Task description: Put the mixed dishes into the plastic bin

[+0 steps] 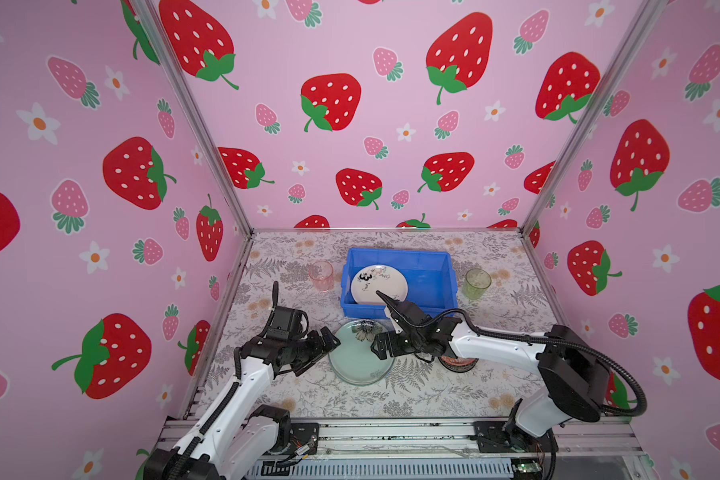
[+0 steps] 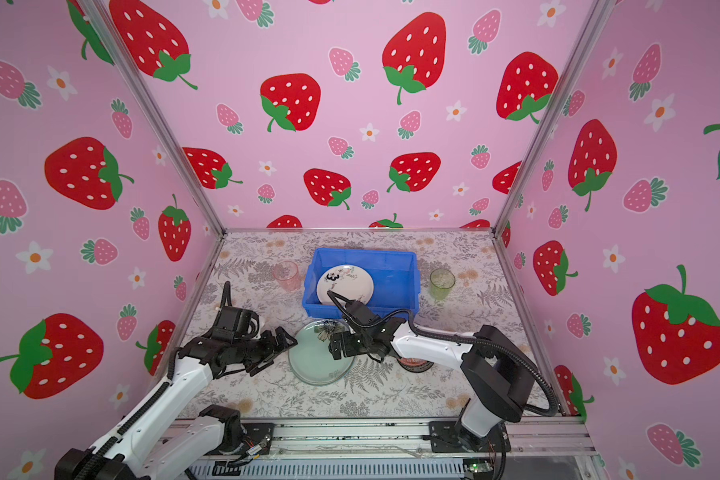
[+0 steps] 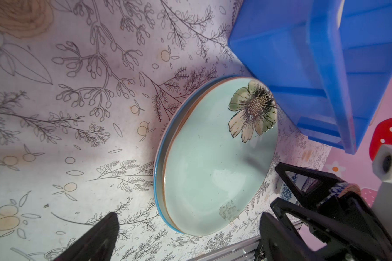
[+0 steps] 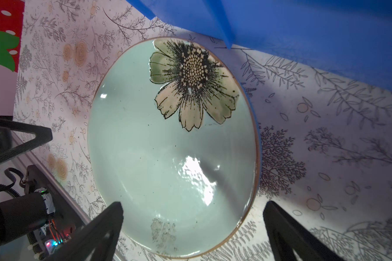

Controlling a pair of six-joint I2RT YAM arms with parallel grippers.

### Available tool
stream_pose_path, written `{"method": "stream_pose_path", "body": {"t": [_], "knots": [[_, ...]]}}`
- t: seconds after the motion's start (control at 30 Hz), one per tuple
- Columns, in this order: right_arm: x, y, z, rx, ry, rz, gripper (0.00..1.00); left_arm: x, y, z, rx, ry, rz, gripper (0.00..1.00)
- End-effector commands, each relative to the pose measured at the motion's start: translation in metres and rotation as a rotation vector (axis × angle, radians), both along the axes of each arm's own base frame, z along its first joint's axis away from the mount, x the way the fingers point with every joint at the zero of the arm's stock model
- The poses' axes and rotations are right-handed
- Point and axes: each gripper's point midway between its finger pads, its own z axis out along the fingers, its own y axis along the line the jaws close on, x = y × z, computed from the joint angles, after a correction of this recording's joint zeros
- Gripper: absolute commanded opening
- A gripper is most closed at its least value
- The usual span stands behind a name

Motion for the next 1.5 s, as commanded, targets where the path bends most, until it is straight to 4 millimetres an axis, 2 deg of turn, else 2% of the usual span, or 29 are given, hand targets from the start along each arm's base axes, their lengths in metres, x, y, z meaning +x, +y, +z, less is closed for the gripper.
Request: {"method": "stream_pose_path", "body": {"t": [0.0,0.2,0.43,0.83,1.47], "knots": [[0.005,0.004,-0.003,0.001,-0.007,0.003,0.99,0.004,0.001,-0.002,0.006,-0.007,0.024,0.99],[0.005,0.009,-0.008,0.01,0.006,0.013,0.99,0.002,0.002,-0.009,0.02,0.01,0.009,0.99],[0.007,0.012,-0.005,0.03,-0.002,0.008,0.99,0.005,-0.002,-0.017,0.011,0.03,-0.01,0.99],[0.008,0.022,-0.003,0.051,0.002,0.02,0.99,0.011,-0.007,-0.022,0.002,0.034,-0.032,0.99],[0.001,0.038,-0.003,0.085,0.015,0.074,0.98,0.007,-0.01,-0.029,-0.024,0.05,-0.034,0.99]]}}
